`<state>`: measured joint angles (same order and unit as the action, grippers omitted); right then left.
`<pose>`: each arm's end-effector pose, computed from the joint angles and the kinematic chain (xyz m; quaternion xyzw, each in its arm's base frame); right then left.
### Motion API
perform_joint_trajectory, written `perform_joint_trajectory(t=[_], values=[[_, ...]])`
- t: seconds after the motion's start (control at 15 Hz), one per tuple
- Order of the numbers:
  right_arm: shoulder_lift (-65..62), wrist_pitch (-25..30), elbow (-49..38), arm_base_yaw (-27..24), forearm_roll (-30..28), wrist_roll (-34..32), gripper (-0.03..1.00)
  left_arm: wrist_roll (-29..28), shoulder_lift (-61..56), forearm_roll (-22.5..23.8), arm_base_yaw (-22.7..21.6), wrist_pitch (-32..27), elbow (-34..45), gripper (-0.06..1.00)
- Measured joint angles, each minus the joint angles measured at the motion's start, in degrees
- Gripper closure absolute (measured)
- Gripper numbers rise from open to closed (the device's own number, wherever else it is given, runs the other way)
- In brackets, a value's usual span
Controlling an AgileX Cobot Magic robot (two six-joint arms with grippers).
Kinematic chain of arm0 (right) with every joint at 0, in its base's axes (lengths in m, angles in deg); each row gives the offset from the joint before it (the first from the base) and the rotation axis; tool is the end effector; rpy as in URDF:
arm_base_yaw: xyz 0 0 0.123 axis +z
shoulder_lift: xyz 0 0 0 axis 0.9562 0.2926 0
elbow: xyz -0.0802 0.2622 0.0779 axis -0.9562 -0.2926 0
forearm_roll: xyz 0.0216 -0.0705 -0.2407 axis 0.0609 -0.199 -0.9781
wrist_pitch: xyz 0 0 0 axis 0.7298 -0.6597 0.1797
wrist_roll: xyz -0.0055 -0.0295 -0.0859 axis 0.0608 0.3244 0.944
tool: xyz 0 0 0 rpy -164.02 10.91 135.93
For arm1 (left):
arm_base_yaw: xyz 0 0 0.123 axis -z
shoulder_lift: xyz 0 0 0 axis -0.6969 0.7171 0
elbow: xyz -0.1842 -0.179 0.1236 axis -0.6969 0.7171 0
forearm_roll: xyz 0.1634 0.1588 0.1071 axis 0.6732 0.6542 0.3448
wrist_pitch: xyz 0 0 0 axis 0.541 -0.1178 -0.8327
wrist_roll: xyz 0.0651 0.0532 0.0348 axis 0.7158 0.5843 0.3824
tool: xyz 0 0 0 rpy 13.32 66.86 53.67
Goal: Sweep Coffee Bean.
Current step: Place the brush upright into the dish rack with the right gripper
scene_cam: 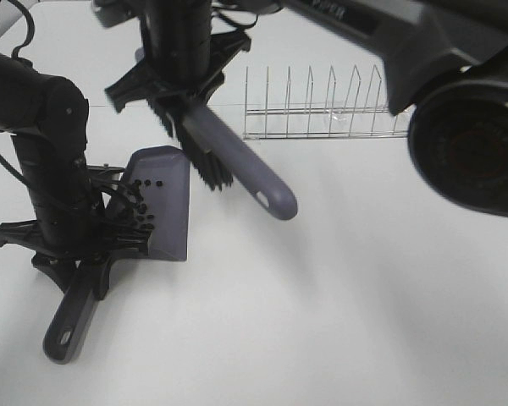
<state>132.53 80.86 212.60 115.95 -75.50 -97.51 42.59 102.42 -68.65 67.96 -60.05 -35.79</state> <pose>0.4006 0.3412 0.2221 -0.2999 0.9261 -0.0406 0.2254 0.3144 -0.1472 0.0917 -0.0316 -0.9938 0.0044 0.1066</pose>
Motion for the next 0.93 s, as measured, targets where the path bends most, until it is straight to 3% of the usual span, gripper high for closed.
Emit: perform_joint_trajectory(t=[0.4,0.67,0.93], values=[[-12.2,0.1,-1.9,-11.6,-0.6,1.6,0.68,0.0,0.0,0.0,0.0,0.0,0.0,0.63],[-23.7,0.2,-17.2,-21.5,-1.1,1.6,0.68,0.0,0.0,0.0,0.0,0.0,0.0,0.63],[-30.0,0.1,-29.1,-26.4,-1.0,1.7,0.68,0.0,0.0,0.0,0.0,0.0,0.0,0.63]])
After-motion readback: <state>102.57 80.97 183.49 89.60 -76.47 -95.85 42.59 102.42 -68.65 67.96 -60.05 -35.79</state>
